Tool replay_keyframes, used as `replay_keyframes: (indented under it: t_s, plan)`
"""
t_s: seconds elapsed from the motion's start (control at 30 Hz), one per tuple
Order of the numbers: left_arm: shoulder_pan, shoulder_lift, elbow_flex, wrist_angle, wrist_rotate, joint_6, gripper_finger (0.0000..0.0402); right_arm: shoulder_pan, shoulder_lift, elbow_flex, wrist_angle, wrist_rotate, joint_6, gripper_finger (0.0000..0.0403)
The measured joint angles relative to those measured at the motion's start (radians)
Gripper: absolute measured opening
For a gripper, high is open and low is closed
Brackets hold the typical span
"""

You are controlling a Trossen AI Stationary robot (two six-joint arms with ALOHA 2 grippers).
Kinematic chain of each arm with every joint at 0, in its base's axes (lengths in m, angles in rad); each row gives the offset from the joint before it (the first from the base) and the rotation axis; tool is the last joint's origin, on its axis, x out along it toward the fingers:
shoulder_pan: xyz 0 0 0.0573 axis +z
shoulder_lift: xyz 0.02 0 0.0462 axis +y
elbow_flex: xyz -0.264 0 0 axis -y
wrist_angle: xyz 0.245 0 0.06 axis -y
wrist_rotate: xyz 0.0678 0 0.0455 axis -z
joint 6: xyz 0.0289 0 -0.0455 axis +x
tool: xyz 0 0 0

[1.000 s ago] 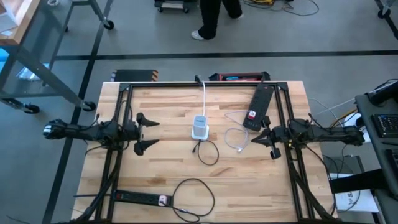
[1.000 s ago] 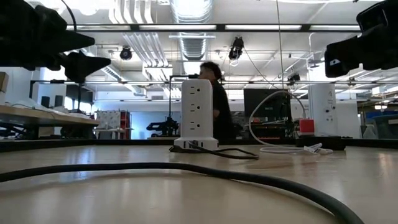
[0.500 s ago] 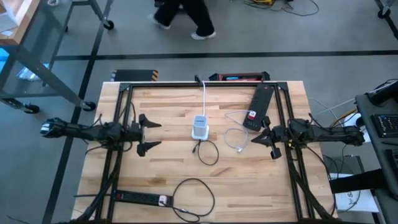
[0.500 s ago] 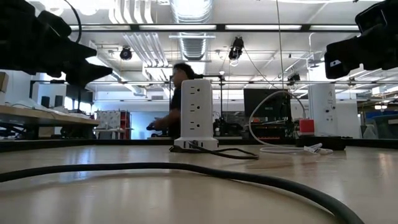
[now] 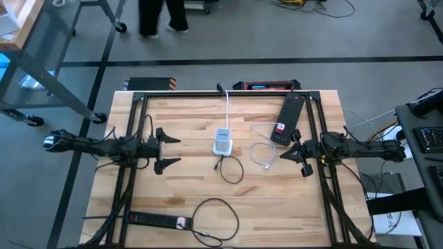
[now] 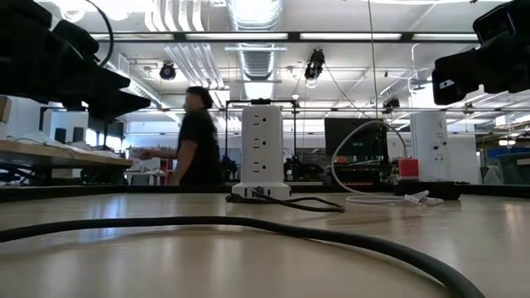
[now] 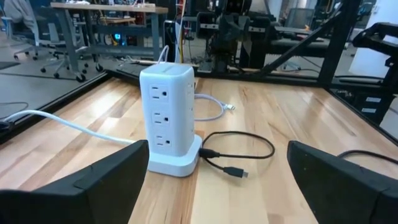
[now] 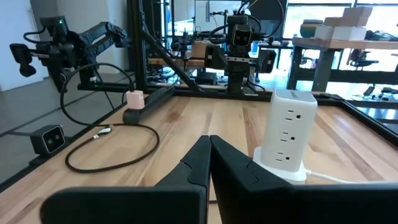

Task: Insert USB
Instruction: Return to Home Position

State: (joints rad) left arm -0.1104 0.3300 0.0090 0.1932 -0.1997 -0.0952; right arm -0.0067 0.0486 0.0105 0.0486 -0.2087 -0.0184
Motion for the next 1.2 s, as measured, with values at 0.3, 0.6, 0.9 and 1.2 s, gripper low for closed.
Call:
replay_keyframes:
  t_s: [0.3,0.6,0.9,1.2]
  plan:
    - [0.000,0.022,0.000,0.000,0.000,0.000,0.0379,0.000,0.000,0.000,0.000,0.000,0.000,0.0000]
    - [0.000,0.035,0.000,0.000,0.000,0.000,0.0384,0.000,0.000,0.000,0.000,0.000,0.000,0.0000]
    - [0.000,0.042,0.000,0.000,0.000,0.000,0.0369,0.000,0.000,0.000,0.000,0.000,0.000,0.0000]
    - [0.000,0.042,0.000,0.000,0.000,0.000,0.0362,0.000,0.000,0.000,0.000,0.000,0.000,0.0000]
